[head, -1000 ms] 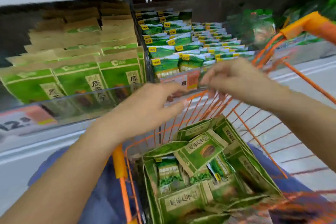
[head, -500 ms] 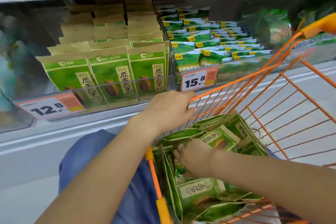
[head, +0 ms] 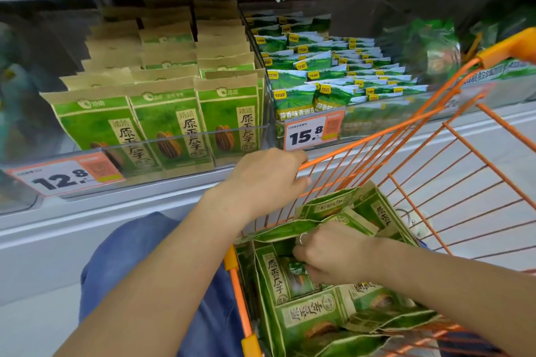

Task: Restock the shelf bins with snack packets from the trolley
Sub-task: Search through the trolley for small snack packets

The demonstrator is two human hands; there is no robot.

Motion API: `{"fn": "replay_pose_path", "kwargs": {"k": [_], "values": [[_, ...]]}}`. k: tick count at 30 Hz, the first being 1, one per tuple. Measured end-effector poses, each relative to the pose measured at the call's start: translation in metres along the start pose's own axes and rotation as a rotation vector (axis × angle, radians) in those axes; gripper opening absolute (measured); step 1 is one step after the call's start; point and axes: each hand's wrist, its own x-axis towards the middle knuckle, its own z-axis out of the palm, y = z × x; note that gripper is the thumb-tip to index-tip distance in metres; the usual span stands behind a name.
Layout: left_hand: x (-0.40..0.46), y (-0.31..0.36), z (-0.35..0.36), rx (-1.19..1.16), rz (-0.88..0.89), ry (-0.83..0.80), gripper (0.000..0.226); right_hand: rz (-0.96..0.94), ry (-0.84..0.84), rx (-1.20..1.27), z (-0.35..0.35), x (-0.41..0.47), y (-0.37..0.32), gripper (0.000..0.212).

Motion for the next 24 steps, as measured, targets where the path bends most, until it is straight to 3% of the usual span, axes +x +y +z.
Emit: {"fn": "replay_pose_path", "kwargs": {"k": [5, 8, 10, 12, 14, 16, 18, 20, 24], "values": [[0.0, -0.007, -0.013, -0.53, -0.094, -0.025, 0.035, 0.093, 0.305, 0.359, -0.032, -0.03, 0.008, 0.012], [-0.003, -0.006, -0.027, -0.976, -0.196, 0.054, 0.033, 0.165, 0.744, 0.504, -0.059, -0.06, 0.018, 0.004], [-0.004, -0.001, -0.037, -1.192, -0.313, 0.138, 0.041, 0.205, 0.999, 0.395, -0.079, -0.075, 0.026, 0.006], [-0.004, 0.006, -0.043, -1.234, -0.378, 0.108, 0.053, 0.244, 1.126, 0.057, -0.093, -0.083, 0.038, 0.013], [-0.005, 0.016, -0.046, -1.328, -0.364, -0.041, 0.064, 0.237, 1.123, -0.243, -0.094, -0.08, 0.048, 0.018], [-0.004, 0.026, -0.042, -1.387, -0.325, -0.108, 0.063, 0.153, 1.064, -0.331, -0.09, -0.073, 0.052, 0.019], [-0.001, 0.031, -0.034, -1.361, -0.286, -0.078, 0.037, 0.103, 1.02, -0.284, -0.087, -0.067, 0.051, 0.017], [0.001, 0.031, -0.028, -1.322, -0.259, -0.012, 0.014, 0.134, 1.05, -0.106, -0.085, -0.066, 0.049, 0.015], [0.011, 0.029, -0.023, -1.263, -0.182, 0.137, 0.034, 0.48, 1.098, 0.688, -0.1, -0.075, 0.05, 0.041]]}}
